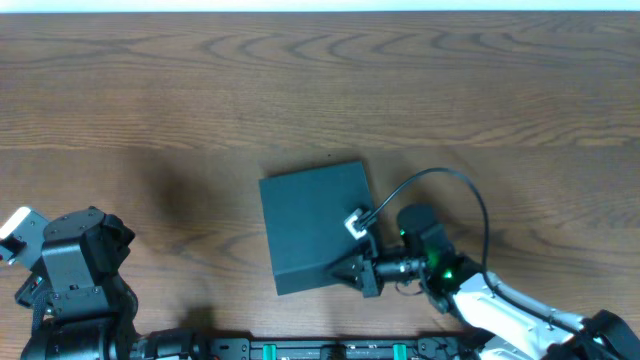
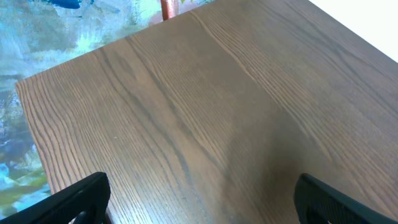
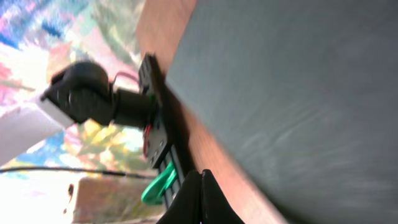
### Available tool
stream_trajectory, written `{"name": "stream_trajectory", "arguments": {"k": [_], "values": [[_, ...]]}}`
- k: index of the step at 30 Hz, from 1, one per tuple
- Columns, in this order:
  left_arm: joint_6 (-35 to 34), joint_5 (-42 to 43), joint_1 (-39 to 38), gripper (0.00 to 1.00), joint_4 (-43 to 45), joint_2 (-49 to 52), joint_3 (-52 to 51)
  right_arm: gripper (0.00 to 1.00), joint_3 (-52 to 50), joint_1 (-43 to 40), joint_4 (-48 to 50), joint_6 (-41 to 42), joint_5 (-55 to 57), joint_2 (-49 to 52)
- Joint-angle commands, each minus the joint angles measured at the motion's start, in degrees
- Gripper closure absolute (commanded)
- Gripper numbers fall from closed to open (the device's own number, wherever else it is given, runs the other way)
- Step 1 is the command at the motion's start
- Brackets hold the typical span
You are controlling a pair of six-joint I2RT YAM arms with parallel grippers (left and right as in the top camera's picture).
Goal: Pack container
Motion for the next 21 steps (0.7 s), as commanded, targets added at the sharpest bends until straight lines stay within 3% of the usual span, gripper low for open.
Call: {"name": "stream_trajectory", "arguments": {"k": [1, 4, 14, 21], "values": [[-0.66, -0.63, 0.39, 0.05, -0.20, -0.04, 0.57, 0.98, -1.01, 4.15, -2.54, 3.19, 6.91, -0.50], [-0.66, -0.63, 0.39, 0.05, -0.20, -0.04, 0.57, 0.98, -1.01, 7.02, -6.47, 5.90, 19.02, -0.59], [-0.66, -0.63, 0.39, 0.05, -0.20, -0.04, 0.57, 0.98, -0.98, 7.10, -6.54, 18.01, 42.23, 0.04], [-0.66, -0.63, 0.39, 0.05, -0.20, -0.04, 0.57, 0.98, 1.22, 8.09, -5.44, 16.70, 38.60, 1.46]]}}
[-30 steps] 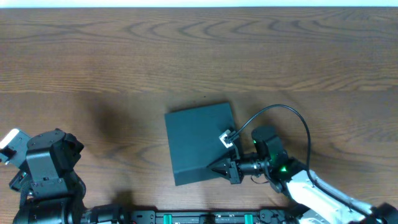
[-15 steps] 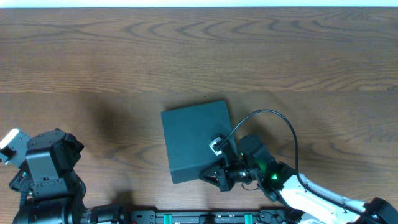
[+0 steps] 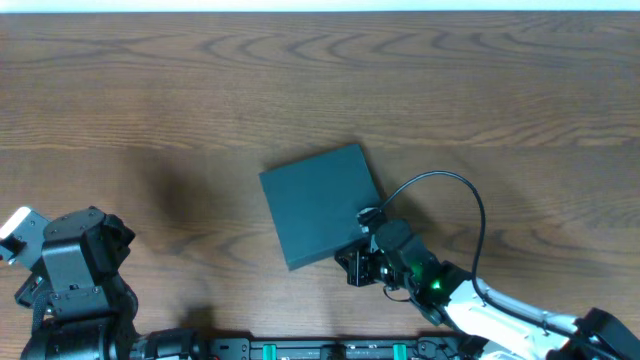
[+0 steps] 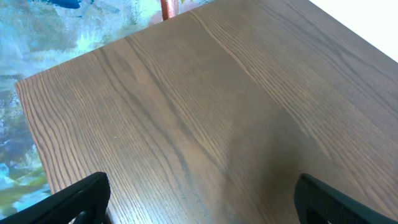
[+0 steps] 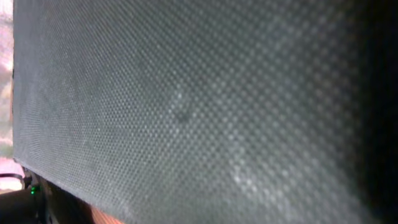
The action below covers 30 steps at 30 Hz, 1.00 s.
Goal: Pack container
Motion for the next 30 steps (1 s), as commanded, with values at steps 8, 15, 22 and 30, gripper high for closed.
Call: {"name": "stream_trajectory", "arguments": {"k": [8, 15, 22, 30], "values": [[-0.66, -0.61, 0.39, 0.05, -0.20, -0.04, 0.57, 0.98, 10.71, 3.58, -5.60, -8.09, 1.99, 1.09], [-0.66, -0.61, 0.39, 0.05, -0.20, -0.04, 0.57, 0.98, 27.63, 8.09, -41.13, -18.25, 19.02, 1.09], [-0.66, -0.61, 0.39, 0.05, -0.20, -0.04, 0.57, 0.98, 32.74, 18.25, -46.66, -18.69, 23.32, 1.11], [-0.66, -0.61, 0.39, 0.05, -0.20, -0.04, 0.57, 0.98, 32.72, 26.25, -48.61, -15.26, 35.56, 4.94]]}}
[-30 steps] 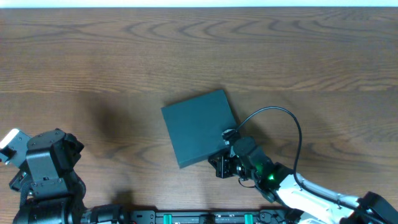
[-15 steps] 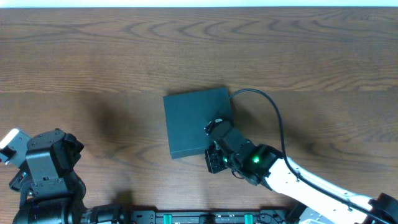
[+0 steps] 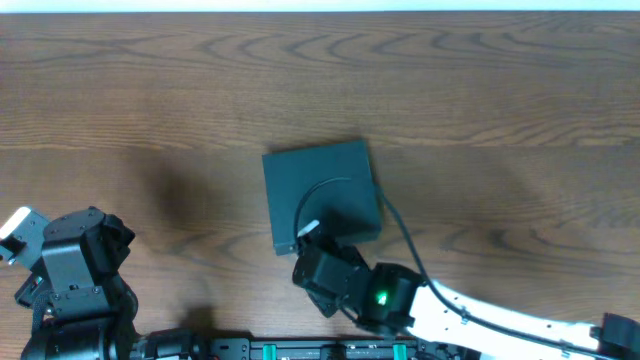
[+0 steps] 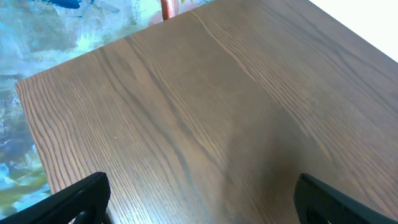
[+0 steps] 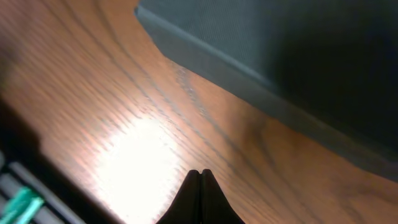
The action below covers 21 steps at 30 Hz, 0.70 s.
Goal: Pack container
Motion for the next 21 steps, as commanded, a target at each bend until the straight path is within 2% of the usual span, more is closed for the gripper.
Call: {"name": "stream_trajectory", "arguments": {"k": [1, 10, 15, 21], "values": [[-0.66, -0.61, 0.39, 0.05, -0.22, -0.04, 0.57, 0.98, 0.87, 0.76, 0.44, 2.86, 8.76, 3.23], [-0.66, -0.63, 0.39, 0.05, -0.22, -0.04, 0.57, 0.98, 0.87, -1.14, 15.17, 3.19, 16.00, 13.66], [-0.66, -0.61, 0.39, 0.05, -0.22, -0.04, 0.57, 0.98, 0.87, -6.91, 22.01, 2.75, 17.35, 18.23], [-0.66, -0.61, 0.39, 0.05, -0.22, -0.04, 0.57, 0.98, 1.46, -10.23, 22.10, -1.77, 15.61, 18.91]]}}
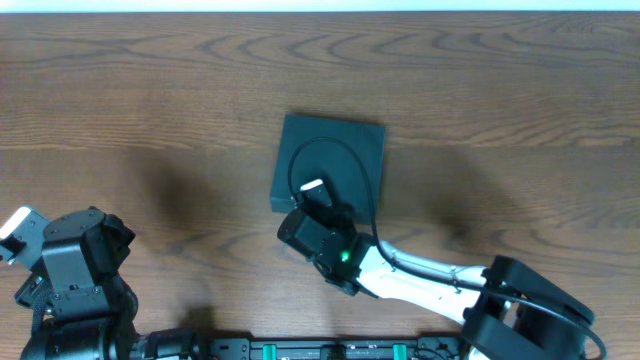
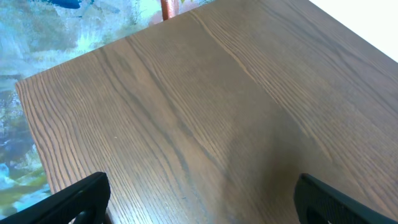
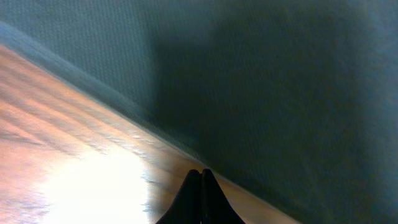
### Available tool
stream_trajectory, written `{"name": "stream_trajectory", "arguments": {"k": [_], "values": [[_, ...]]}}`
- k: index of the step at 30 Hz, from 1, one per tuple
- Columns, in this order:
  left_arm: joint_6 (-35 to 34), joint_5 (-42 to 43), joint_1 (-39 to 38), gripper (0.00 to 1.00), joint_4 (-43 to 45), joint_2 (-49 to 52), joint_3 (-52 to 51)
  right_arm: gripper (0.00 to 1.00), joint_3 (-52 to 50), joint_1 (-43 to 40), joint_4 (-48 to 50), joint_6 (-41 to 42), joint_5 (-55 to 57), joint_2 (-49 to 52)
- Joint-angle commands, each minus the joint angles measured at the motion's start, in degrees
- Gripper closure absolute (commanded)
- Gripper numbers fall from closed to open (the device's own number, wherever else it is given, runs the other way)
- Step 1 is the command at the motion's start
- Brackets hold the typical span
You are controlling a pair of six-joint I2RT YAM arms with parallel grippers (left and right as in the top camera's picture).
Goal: Pack container
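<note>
A dark teal closed box [image 1: 330, 160] lies flat in the middle of the wooden table. My right gripper [image 3: 200, 177] is shut with nothing in it. Its tips sit low against the table at the foot of the box's near side [image 3: 280, 81], which fills most of the right wrist view. From overhead, the right arm [image 1: 400, 270] reaches in from the lower right to the box's near left edge. My left gripper [image 2: 199, 208] hangs open over bare wood at the near left, far from the box.
The left arm's base [image 1: 70, 275] sits at the near left corner. The table's left edge [image 2: 28, 118] shows in the left wrist view, with a painted floor beyond. A black cable [image 1: 345, 175] loops over the box's top.
The box now lies farther from the near edge and has turned slightly. My shut right gripper has moved the same way and stays at the box's near side. The left arm is unchanged.
My shut right gripper was at the near right corner of the skewed box. Then it was against the box's near right edge, later at its near left corner with the box squarer. Now the box lies farther toward the table's middle. The left arm never moved.
</note>
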Motion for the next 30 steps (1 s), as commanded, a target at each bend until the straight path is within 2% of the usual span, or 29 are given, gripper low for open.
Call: {"name": "stream_trajectory", "arguments": {"k": [1, 8, 16, 21, 30], "values": [[-0.66, -0.61, 0.39, 0.05, -0.22, -0.04, 0.57, 0.98, 1.62, -0.48, -2.03, -2.29, 1.60, -0.76], [-0.66, -0.61, 0.39, 0.05, -0.22, -0.04, 0.57, 0.98, 1.79, -3.30, -4.55, -2.78, 12.85, -2.36], [-0.66, -0.61, 0.39, 0.05, -0.22, -0.04, 0.57, 0.98, 1.77, -4.59, -3.21, -2.93, 11.56, -2.36], [-0.66, -0.63, 0.39, 0.05, -0.22, -0.04, 0.57, 0.98, 1.77, -4.68, 1.86, -2.91, 6.58, -2.36], [-0.66, -0.61, 0.39, 0.05, -0.22, -0.04, 0.57, 0.98, 1.77, -7.96, 1.53, -4.87, 10.40, -2.36]]}}
